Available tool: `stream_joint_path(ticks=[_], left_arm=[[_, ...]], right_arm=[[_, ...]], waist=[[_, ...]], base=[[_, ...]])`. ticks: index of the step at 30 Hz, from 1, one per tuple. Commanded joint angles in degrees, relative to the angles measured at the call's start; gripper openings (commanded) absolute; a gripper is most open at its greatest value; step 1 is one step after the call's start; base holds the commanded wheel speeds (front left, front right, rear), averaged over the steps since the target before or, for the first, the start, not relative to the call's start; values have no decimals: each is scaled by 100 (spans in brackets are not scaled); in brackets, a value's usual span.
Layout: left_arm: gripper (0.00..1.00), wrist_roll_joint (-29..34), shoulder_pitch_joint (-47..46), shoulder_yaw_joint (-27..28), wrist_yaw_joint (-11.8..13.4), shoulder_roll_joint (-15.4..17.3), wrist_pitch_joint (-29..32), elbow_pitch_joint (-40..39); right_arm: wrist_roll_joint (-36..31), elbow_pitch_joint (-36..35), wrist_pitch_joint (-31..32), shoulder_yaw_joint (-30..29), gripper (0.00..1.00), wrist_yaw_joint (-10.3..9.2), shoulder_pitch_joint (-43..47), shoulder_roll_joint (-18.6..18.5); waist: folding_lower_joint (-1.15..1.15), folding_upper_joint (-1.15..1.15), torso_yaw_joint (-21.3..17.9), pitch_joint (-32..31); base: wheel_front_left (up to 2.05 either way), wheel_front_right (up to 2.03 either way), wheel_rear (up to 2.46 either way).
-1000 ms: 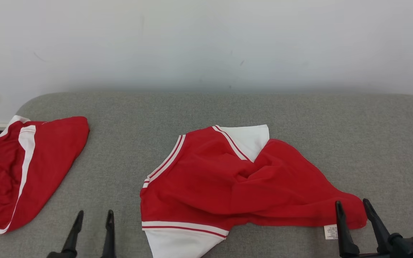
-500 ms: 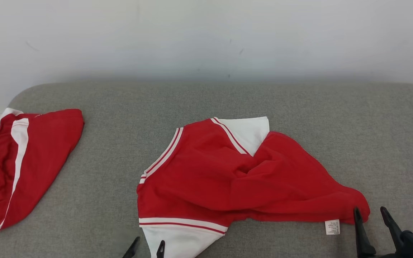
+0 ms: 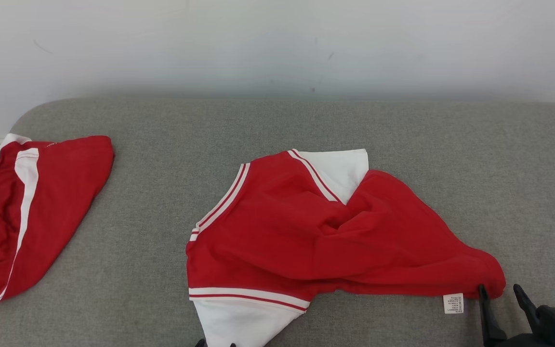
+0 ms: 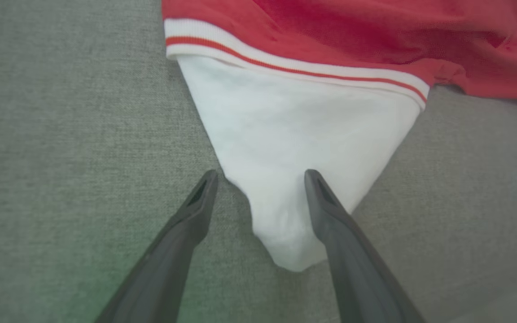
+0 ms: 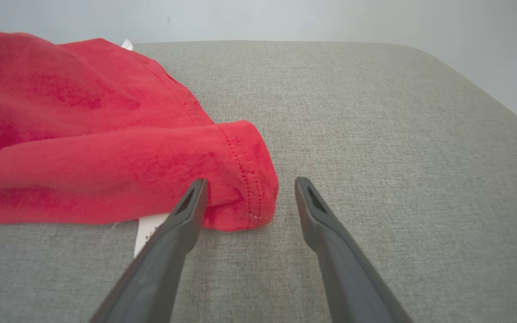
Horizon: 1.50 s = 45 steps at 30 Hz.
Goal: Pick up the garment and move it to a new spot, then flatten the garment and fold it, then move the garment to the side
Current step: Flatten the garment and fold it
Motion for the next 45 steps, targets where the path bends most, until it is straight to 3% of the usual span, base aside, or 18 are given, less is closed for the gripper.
stream_joint_path(ticks=[1,10,11,12,13,14,21,31,38,45], left_arm=[[100,-88,-80,-91,12,6,27,77],[100,-520,-365,-350,13,-8,22,557],[100,-601,-388,-419,12,-20,35,603],[65,-660,-409,-480,10,-28,43,633],[41,-700,-438,-531,10,-33,40,641],[0,-748,-471,-584,8,-27,36,652],[0,-1114,-493,-580,8,13,-1,333],[0,-1526,-796,150,12,387,-19,-1278],[0,-1964,-2721,127,12,1096,521,-1833],[0,-2183,-5247,250,12,1437,1102,-1521]], right_arm=[[-22,75,-4,-12,100,-15,-57,-42],[123,708,-4,346,100,-15,-466,-105],[156,772,-4,404,87,-15,-499,-109],[211,827,-4,460,0,-15,-532,-122],[262,866,-4,507,0,-15,-564,-133],[300,885,-4,545,0,-15,-597,-152],[500,483,-4,690,0,-15,-459,-117],[768,-967,-4,1218,0,-15,-444,-290],[1214,-1392,32,1666,0,-15,-1741,-657],[1469,-1268,329,1839,0,-15,-3890,-950]], waist=[[0,0,22,38],[0,0,-4,131],[0,0,-6,137],[0,0,-4,140],[0,0,0,140],[0,0,5,140],[0,0,21,94],[0,0,-182,76],[0,0,-405,585],[0,0,-578,1646]], base=[[0,0,0],[0,0,0],[0,0,0],[0,0,0],[0,0,0],[0,0,0],[0,0,0],[0,0,0],[0,0,0],[0,0,0]])
